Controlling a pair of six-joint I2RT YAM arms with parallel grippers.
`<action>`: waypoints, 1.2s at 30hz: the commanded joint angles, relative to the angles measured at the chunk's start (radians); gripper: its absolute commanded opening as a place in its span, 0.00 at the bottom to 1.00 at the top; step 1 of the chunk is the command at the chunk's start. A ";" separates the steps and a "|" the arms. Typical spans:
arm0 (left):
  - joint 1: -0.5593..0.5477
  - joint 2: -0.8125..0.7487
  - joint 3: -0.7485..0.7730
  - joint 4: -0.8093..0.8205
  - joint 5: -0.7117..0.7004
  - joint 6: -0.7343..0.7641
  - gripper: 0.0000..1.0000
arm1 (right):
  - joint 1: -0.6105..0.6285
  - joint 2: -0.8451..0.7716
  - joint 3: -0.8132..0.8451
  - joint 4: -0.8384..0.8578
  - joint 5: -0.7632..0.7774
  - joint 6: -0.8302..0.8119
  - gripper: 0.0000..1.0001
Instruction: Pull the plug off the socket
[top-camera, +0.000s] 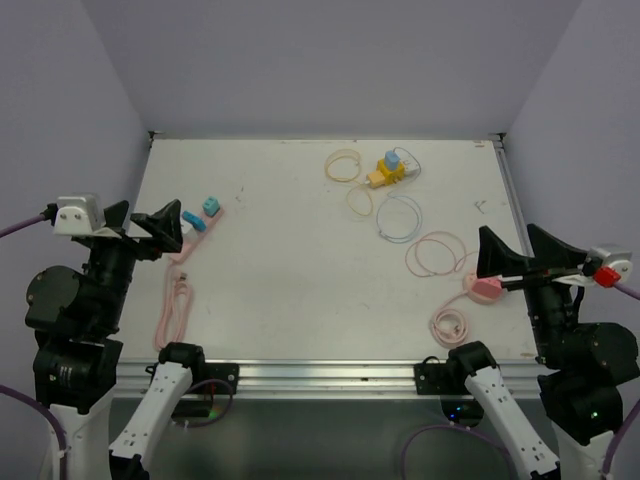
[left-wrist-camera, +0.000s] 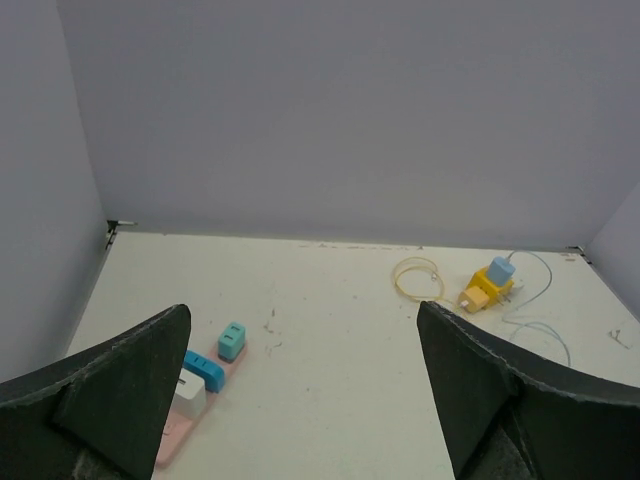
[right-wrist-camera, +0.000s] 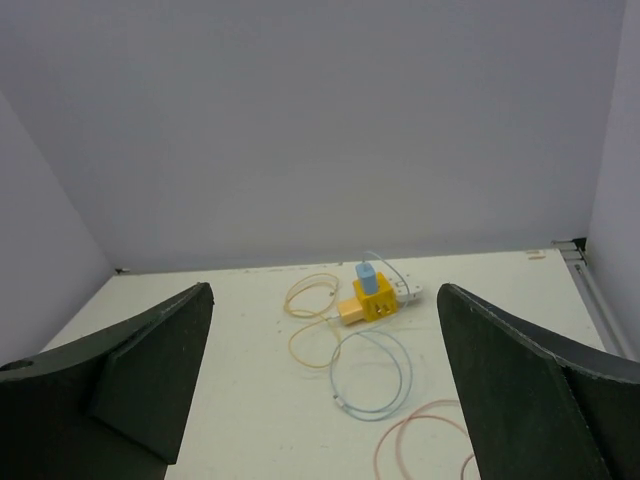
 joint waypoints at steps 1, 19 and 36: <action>-0.006 0.002 -0.024 0.023 0.003 -0.008 1.00 | -0.002 0.026 -0.028 -0.005 0.040 0.056 0.99; -0.006 0.011 -0.168 0.034 0.026 -0.001 1.00 | -0.002 0.182 -0.145 -0.364 0.165 0.389 0.99; -0.006 -0.010 -0.483 0.137 0.065 -0.057 1.00 | -0.002 0.395 -0.536 -0.401 0.115 0.828 0.99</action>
